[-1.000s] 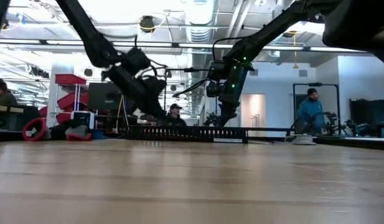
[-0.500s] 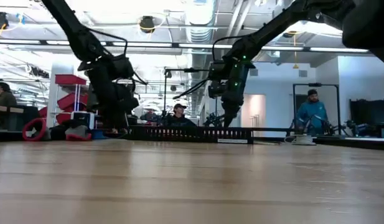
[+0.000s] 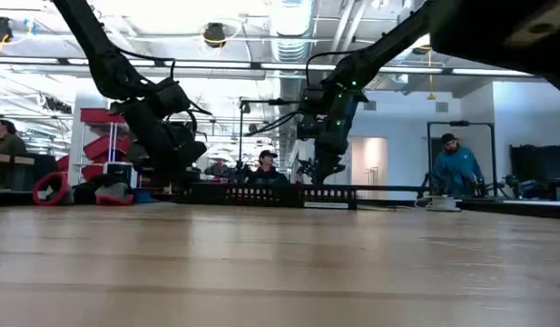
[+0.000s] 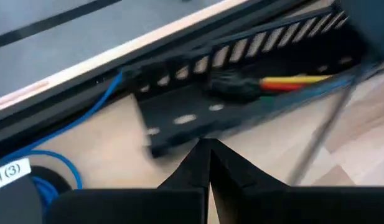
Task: Ziptie cables
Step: Close the black cable duct
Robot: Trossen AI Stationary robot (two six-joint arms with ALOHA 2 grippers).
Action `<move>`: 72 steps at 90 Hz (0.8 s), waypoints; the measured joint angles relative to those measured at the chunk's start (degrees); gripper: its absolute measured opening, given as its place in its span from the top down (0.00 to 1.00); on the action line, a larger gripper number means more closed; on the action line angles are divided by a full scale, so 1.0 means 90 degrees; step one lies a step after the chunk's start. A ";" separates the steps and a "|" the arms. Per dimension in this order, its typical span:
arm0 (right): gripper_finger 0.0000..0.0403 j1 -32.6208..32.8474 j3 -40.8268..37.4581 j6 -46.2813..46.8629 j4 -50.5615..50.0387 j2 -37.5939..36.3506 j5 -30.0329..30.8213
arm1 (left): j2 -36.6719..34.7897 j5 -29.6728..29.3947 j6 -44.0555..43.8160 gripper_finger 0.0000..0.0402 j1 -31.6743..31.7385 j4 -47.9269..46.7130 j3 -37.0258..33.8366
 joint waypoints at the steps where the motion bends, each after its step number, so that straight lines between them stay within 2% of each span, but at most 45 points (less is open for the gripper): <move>1: 1.00 0.0006 0.0000 0.0000 0.0019 0.0000 -0.0026 | 0.0000 0.0017 -0.0001 1.00 -0.0001 0.0021 0.0001; 18: 1.00 0.0102 -0.0001 0.0002 0.0364 0.0010 -0.0180 | 0.0318 0.0182 -0.0030 1.00 -0.0121 0.0140 0.0005; 34: 1.00 0.0102 0.0279 0.0170 0.0263 -0.0079 -0.0177 | 0.0798 0.0600 -0.0145 1.00 -0.0292 0.0504 0.0010; 53: 1.00 0.0045 0.0482 0.0495 0.0046 -0.0334 -0.0199 | 0.0816 0.0831 -0.0164 1.00 -0.0345 0.0831 0.0067; 64: 1.00 0.0070 0.0411 0.0939 -0.0129 -0.0261 -0.0677 | 0.0816 0.1064 -0.0162 1.00 -0.0376 0.0822 0.0142; 72: 1.00 0.0163 0.0300 0.1051 0.0037 -0.0184 -0.0677 | 0.0748 0.1117 -0.0123 1.00 -0.0418 0.0786 0.0213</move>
